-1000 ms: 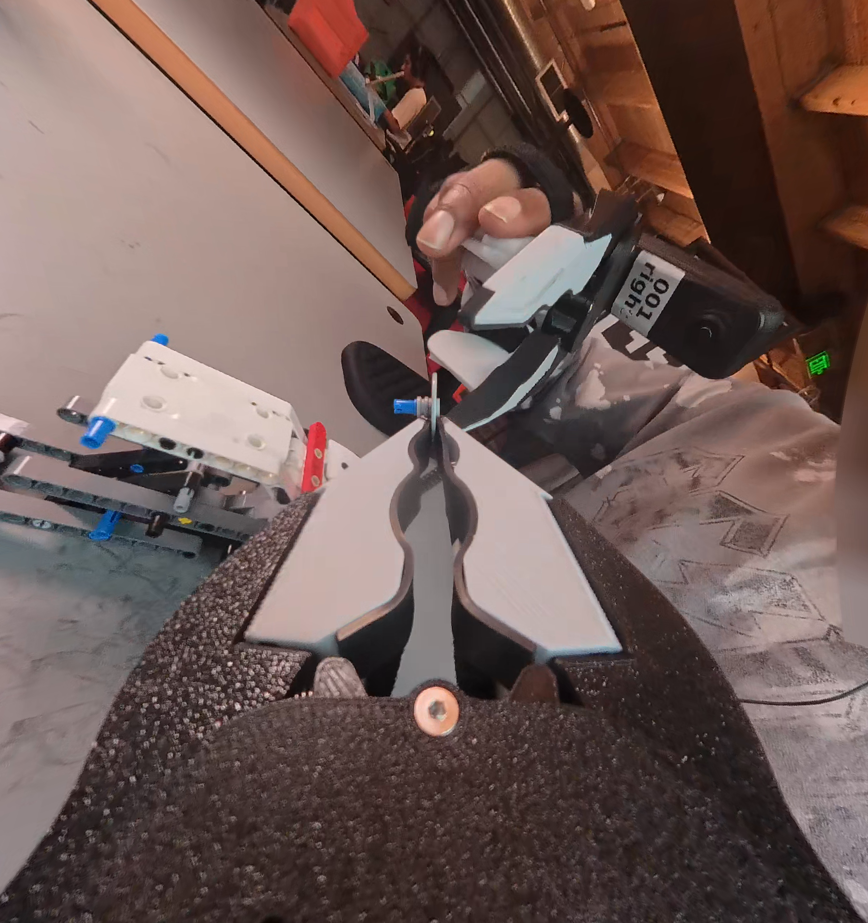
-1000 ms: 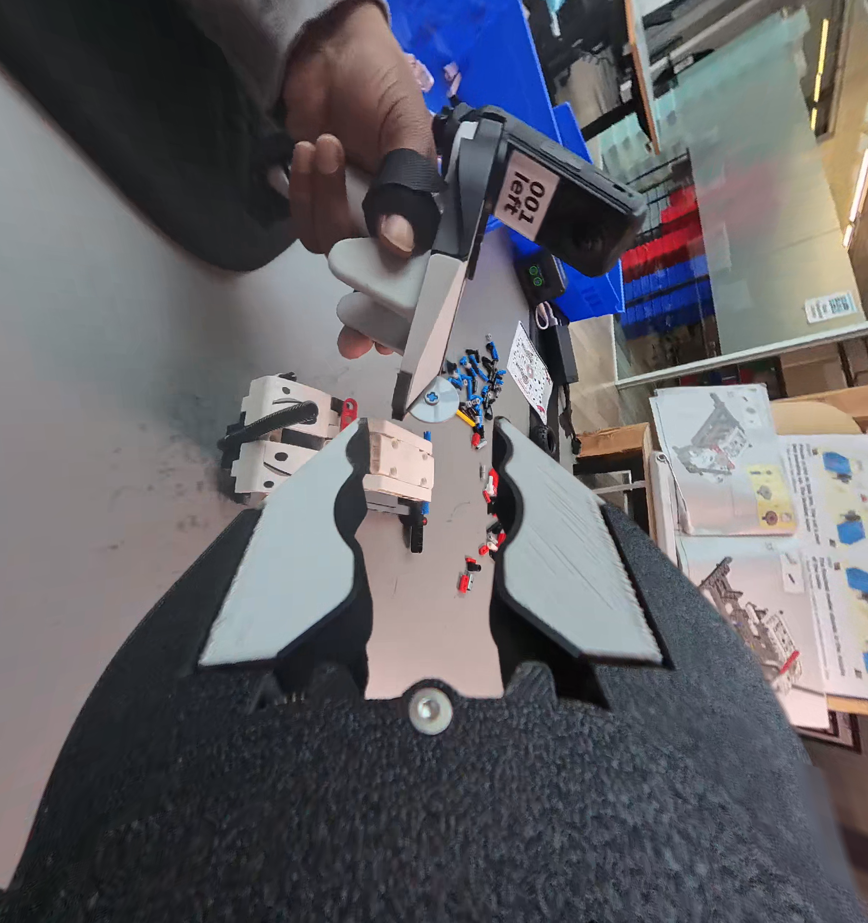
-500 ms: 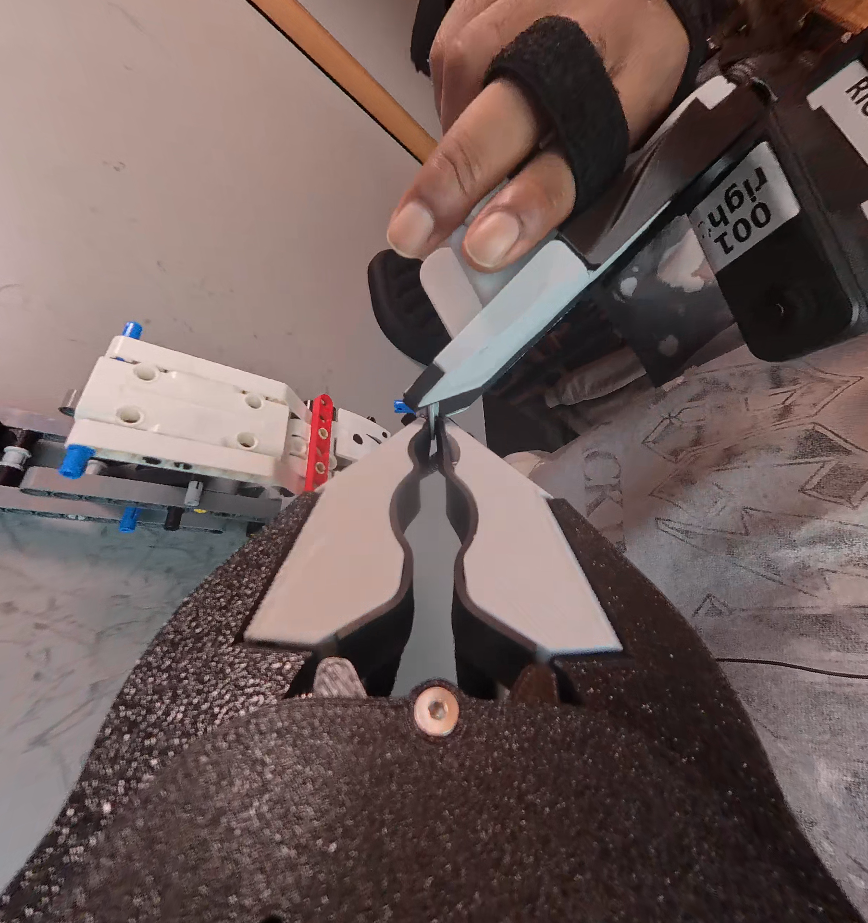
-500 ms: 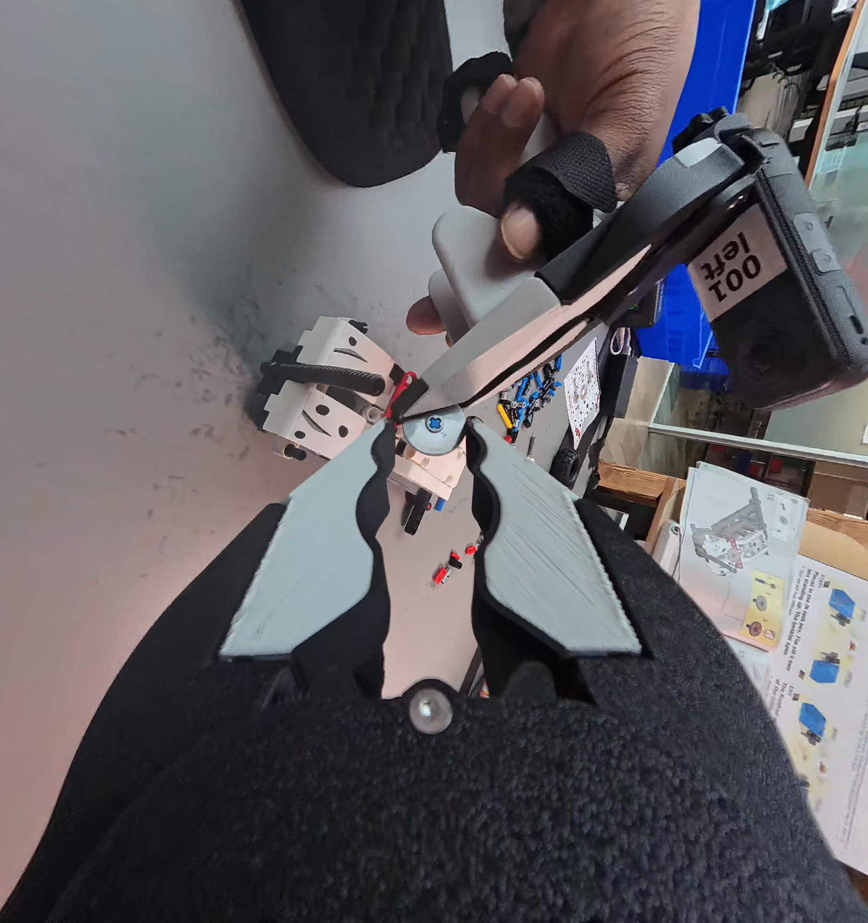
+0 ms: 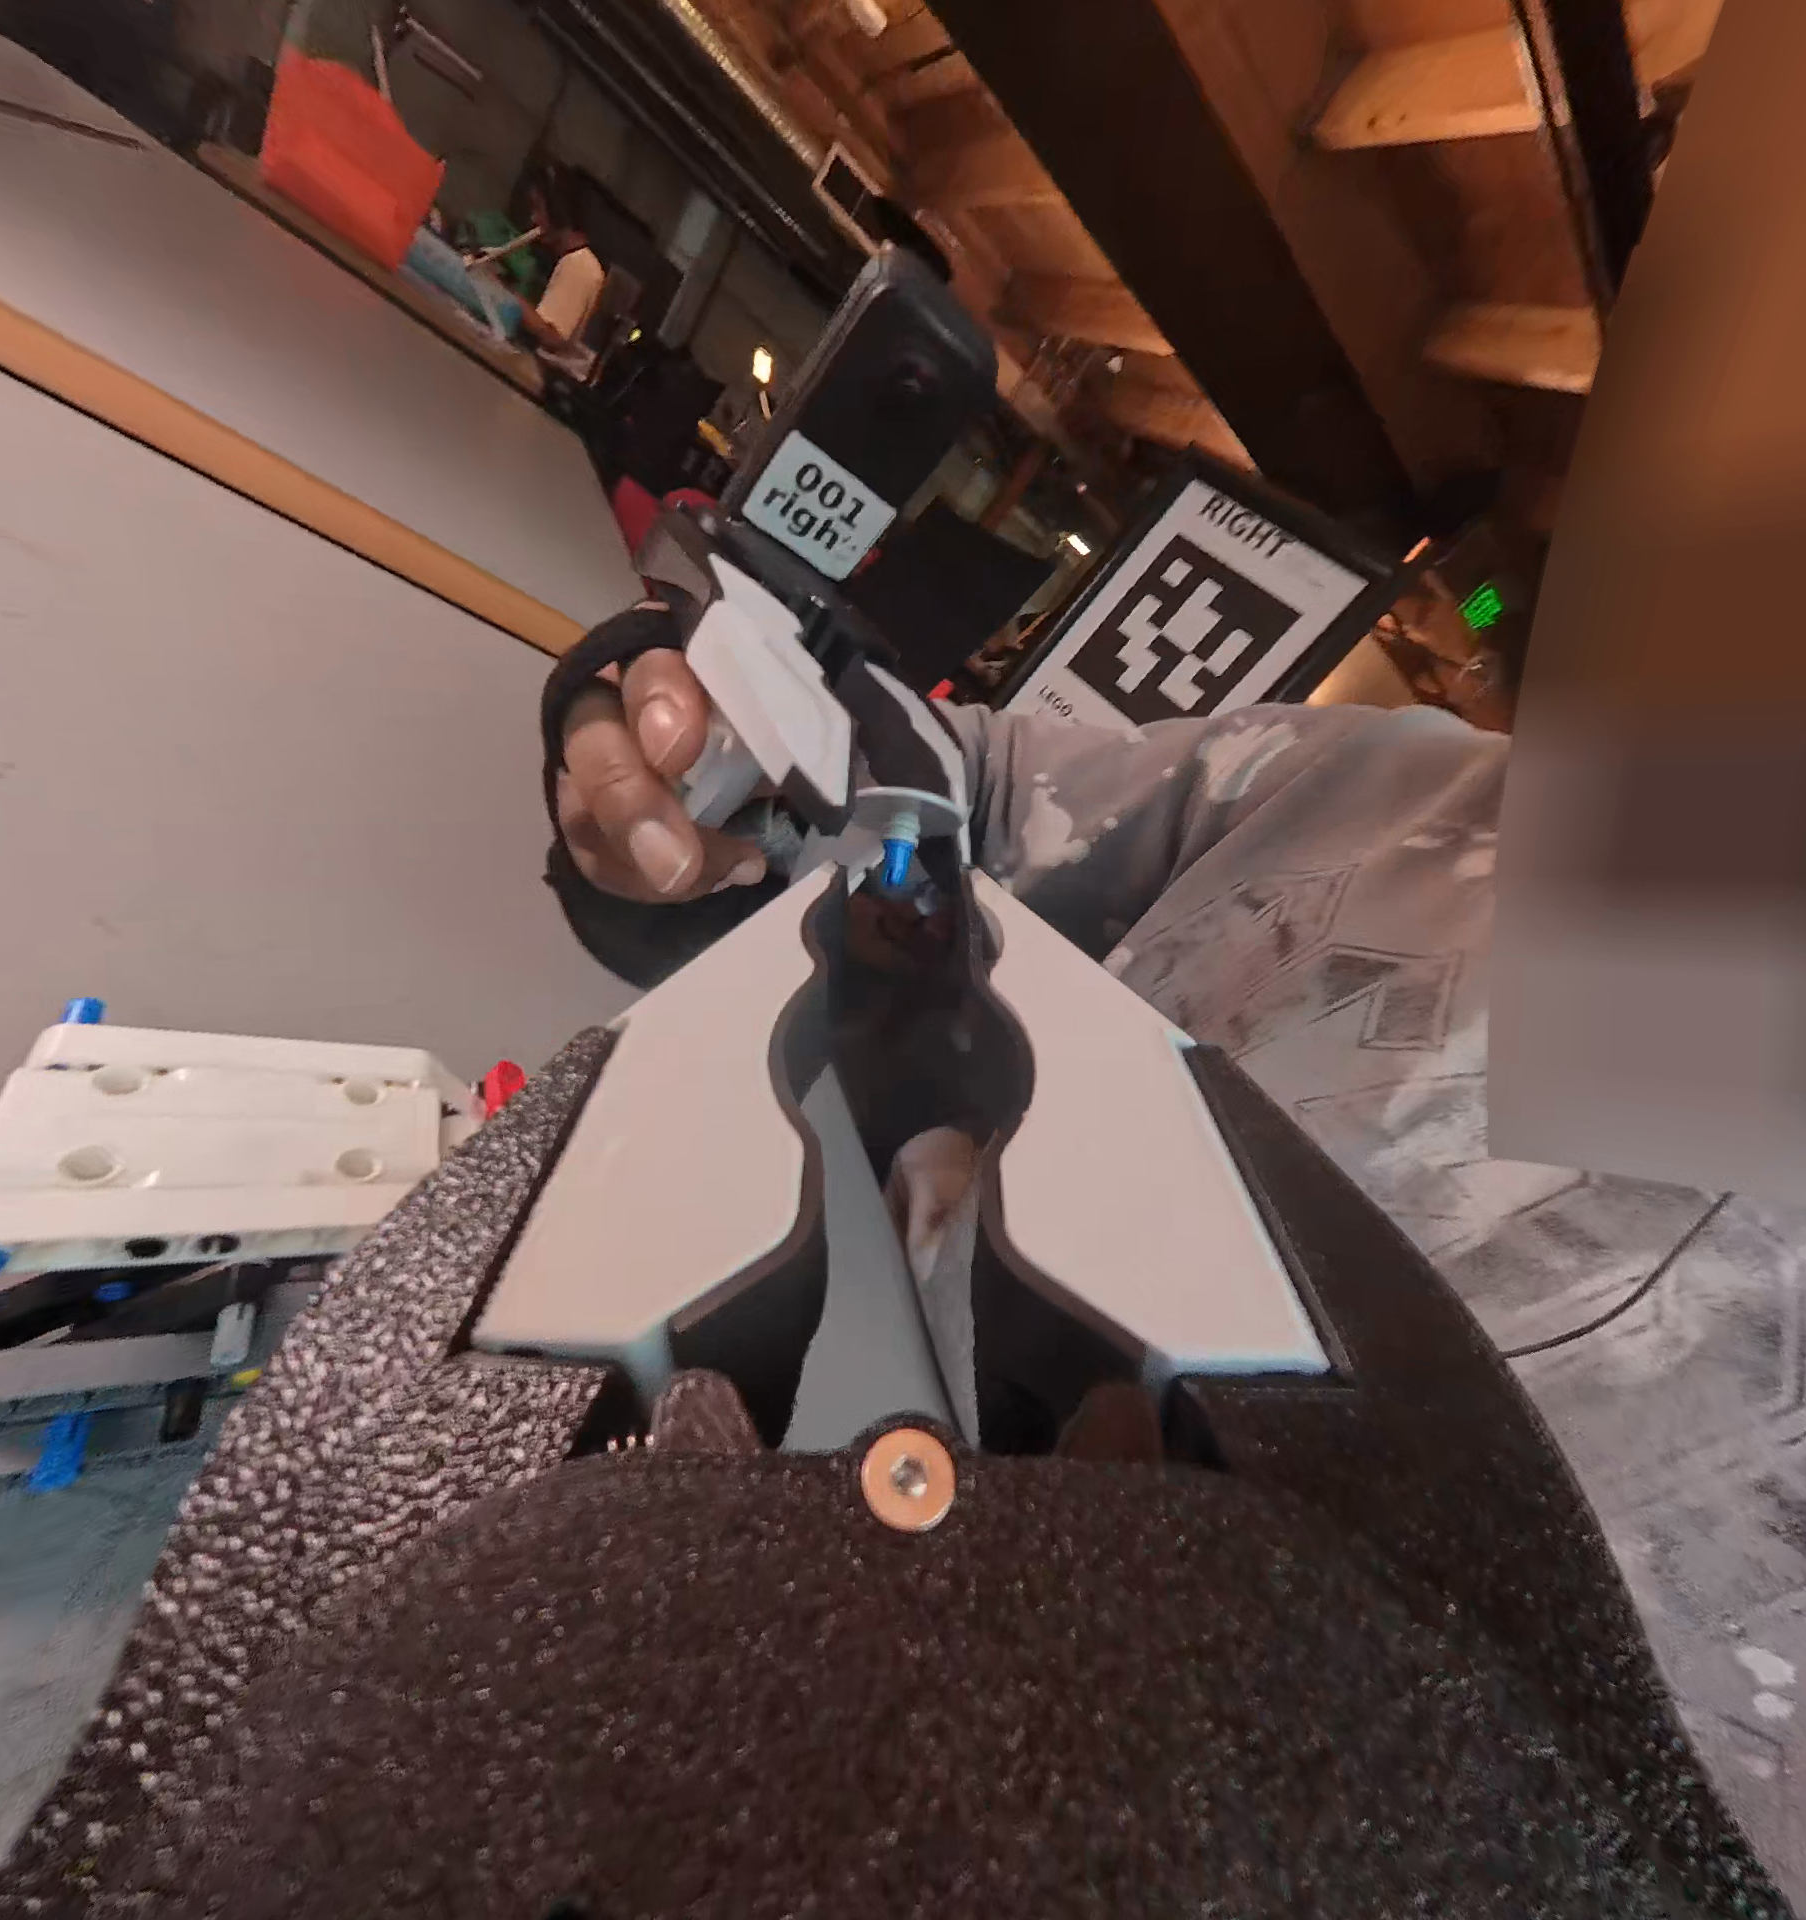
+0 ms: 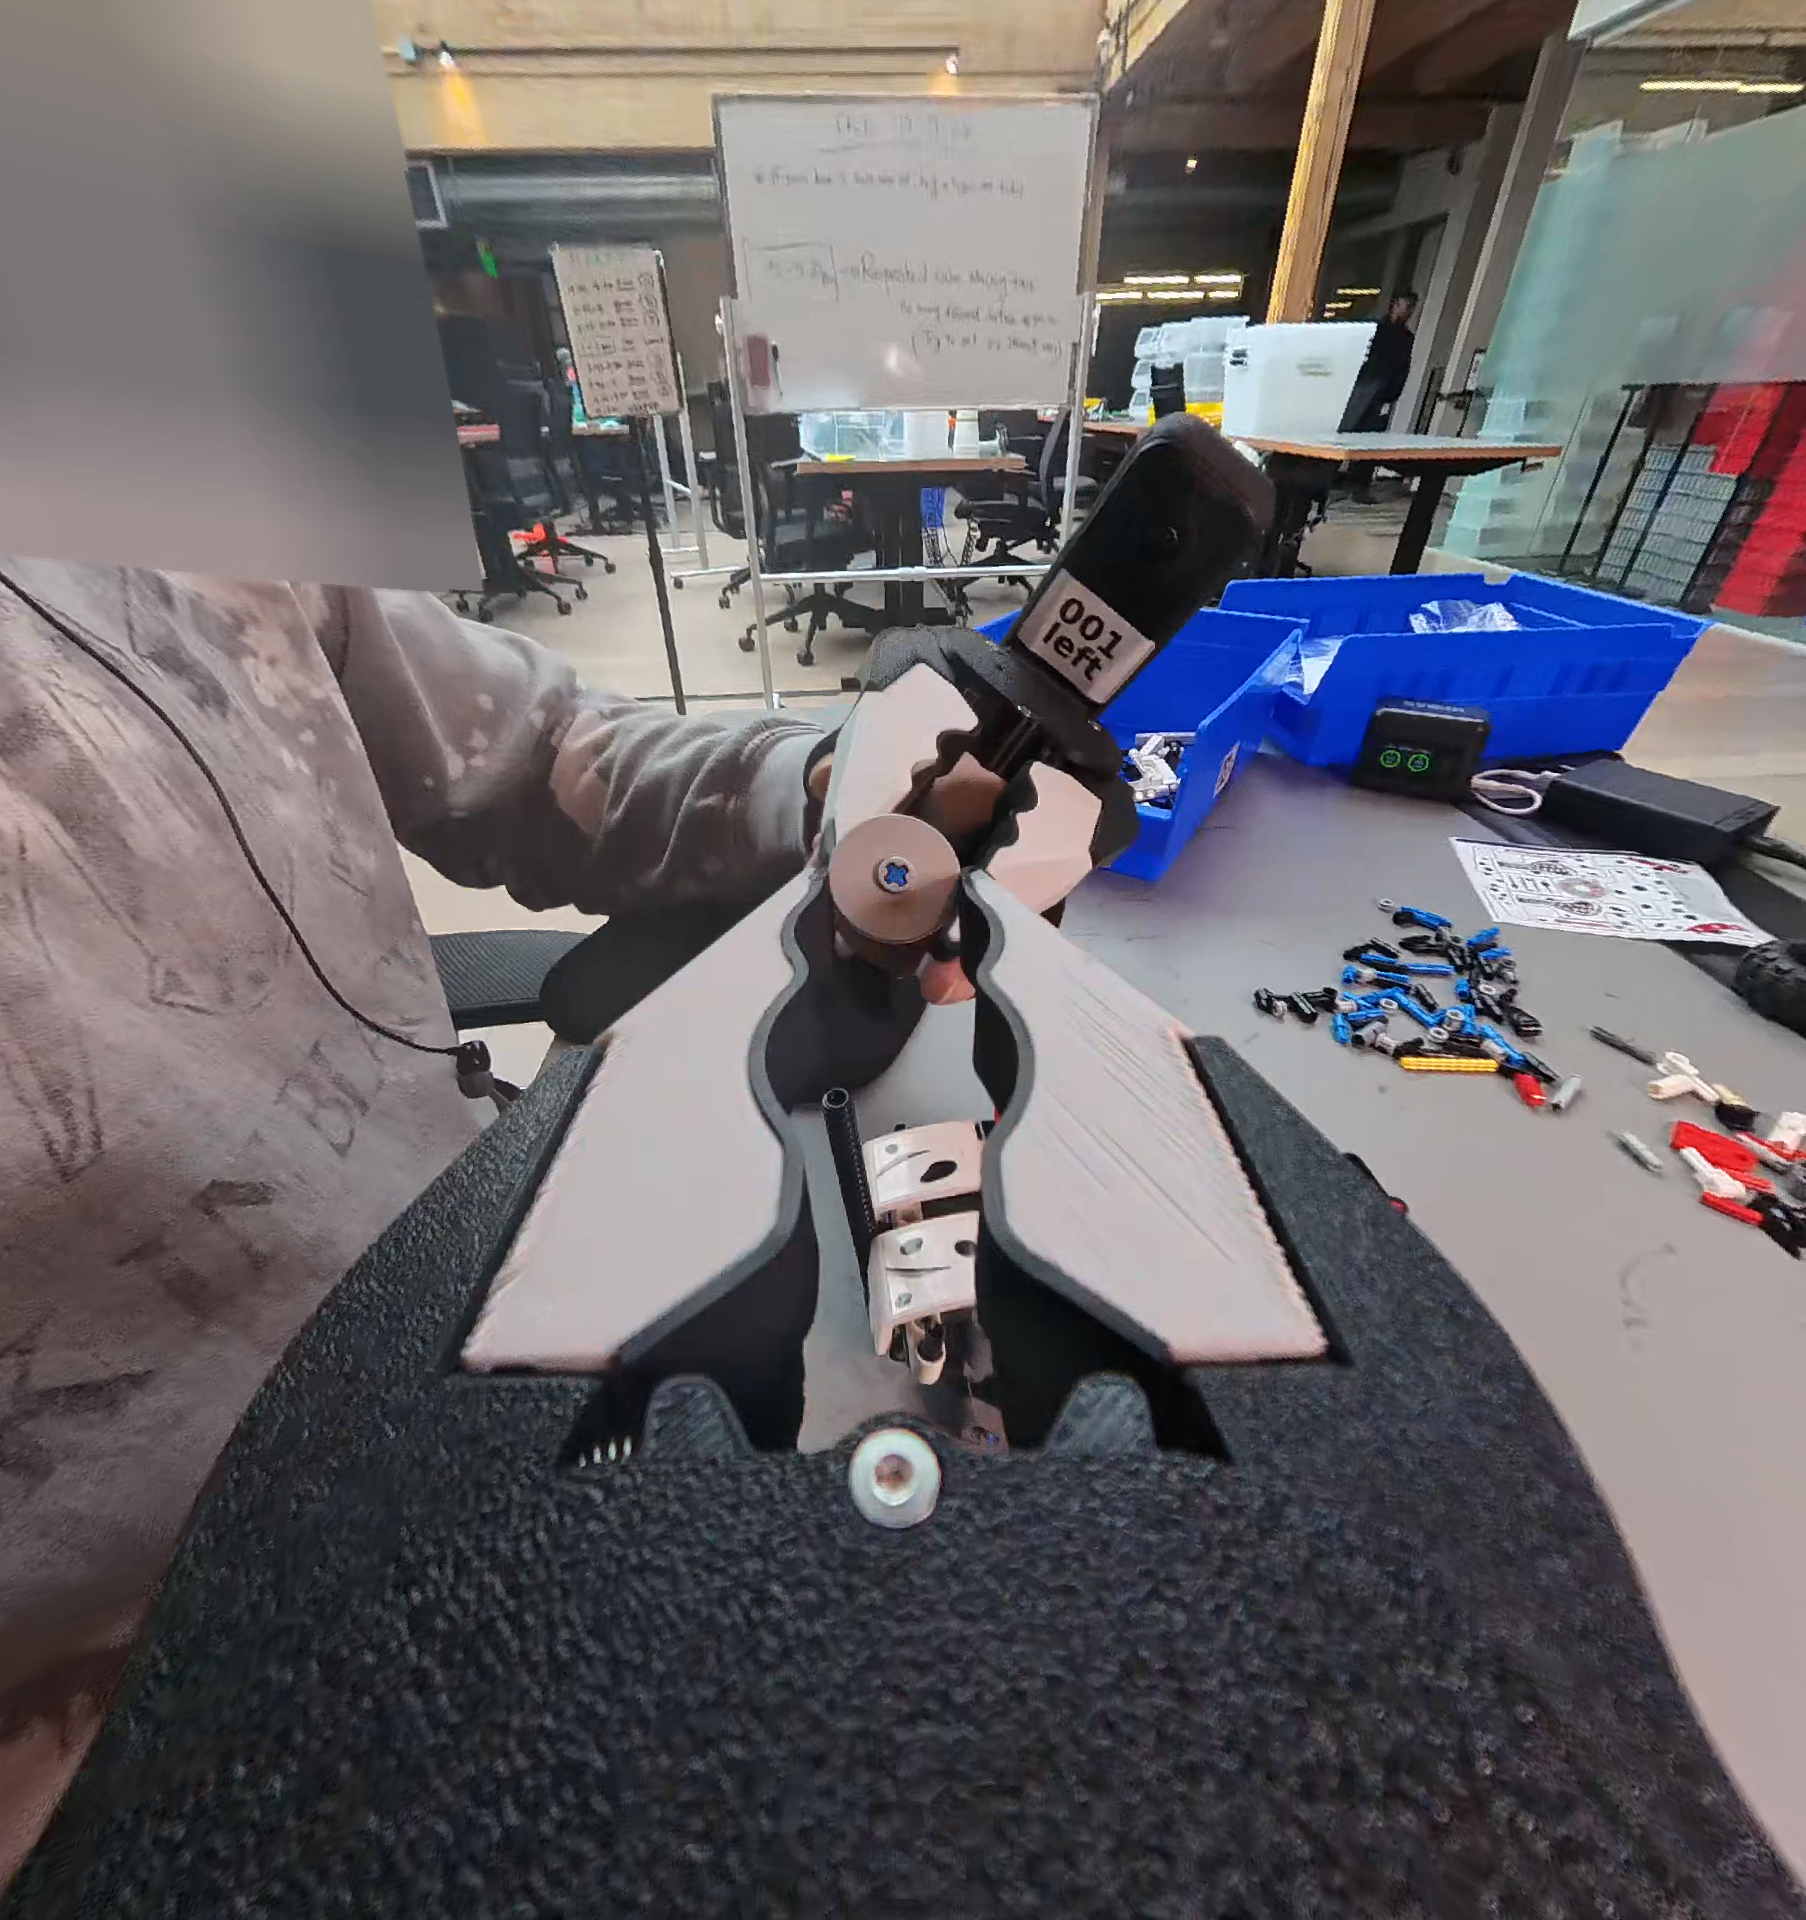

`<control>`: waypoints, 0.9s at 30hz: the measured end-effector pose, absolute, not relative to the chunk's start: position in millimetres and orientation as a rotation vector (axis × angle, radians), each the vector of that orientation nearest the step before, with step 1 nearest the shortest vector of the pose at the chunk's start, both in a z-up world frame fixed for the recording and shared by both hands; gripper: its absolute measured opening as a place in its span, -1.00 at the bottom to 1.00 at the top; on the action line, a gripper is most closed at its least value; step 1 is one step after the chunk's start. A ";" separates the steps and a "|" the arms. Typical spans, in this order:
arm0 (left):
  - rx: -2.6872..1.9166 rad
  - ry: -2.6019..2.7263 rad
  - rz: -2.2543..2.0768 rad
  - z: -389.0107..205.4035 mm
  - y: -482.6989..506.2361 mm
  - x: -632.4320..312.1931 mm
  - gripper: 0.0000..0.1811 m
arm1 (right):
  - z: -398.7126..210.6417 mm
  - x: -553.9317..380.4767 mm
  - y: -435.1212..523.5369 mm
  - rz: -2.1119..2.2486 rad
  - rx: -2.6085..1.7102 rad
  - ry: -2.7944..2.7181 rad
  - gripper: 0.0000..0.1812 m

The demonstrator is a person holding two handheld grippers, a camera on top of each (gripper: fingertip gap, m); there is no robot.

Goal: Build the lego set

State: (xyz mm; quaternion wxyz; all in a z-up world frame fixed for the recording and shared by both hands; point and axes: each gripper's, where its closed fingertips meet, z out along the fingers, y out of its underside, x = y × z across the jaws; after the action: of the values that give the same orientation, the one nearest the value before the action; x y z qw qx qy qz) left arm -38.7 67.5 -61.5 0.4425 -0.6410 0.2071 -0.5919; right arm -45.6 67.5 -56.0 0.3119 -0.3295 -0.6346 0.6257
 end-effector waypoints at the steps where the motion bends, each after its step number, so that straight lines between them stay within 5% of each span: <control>1: -1.564 0.503 -1.514 -57.2 66.8 -38.2 -0.80 | -56.1 -47.2 66.8 1.642 -0.862 -1.668 -0.73; 5: -1.539 0.492 -1.580 -56.6 66.0 -38.4 -0.94 | -55.6 -51.7 62.9 1.622 -0.839 -1.675 -0.73; 27: -1.627 0.620 -1.532 -83.5 57.3 -41.0 -0.95 | -81.7 -54.1 54.3 1.263 -0.787 -2.130 -0.74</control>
State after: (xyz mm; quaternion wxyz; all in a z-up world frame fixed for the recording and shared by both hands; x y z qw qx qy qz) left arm -41.0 57.3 -83.5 0.3999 -0.6431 0.2450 -0.6054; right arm -54.1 54.3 -81.7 0.2682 -0.2917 -0.7898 0.4682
